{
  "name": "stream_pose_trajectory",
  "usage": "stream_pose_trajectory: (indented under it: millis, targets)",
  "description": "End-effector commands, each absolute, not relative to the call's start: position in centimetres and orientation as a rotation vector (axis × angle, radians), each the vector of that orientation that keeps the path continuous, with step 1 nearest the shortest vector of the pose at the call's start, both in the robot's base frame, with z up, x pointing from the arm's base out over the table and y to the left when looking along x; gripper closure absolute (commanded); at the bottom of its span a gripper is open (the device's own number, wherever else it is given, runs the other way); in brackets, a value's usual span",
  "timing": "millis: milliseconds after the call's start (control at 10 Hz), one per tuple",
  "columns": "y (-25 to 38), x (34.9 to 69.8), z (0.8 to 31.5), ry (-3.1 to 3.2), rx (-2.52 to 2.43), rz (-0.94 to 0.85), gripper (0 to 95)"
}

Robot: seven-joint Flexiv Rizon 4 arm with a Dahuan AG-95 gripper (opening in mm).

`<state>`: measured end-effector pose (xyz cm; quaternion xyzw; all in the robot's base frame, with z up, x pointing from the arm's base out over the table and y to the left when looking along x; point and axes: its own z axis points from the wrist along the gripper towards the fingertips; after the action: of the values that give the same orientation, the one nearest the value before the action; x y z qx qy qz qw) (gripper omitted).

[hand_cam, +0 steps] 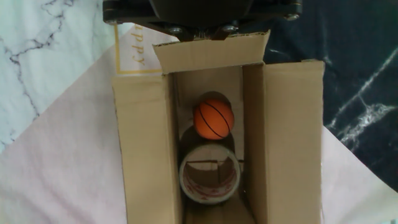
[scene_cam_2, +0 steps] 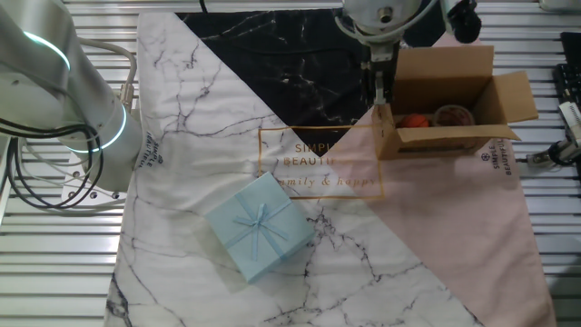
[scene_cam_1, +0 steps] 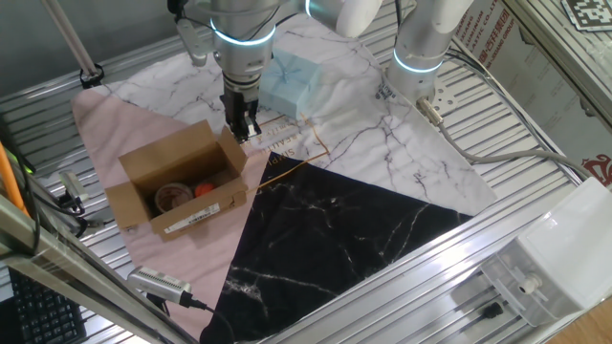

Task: Cover the box

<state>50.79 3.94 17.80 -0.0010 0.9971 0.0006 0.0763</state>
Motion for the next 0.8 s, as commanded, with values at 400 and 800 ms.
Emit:
stream_pose_trajectory:
  millis: [400,800]
  targets:
    - [4.1,50.8,18.2,2.991,-0.018,-0.012,95.0]
    - [4.7,52.0,19.1,2.989,-0.041,-0.014,95.0]
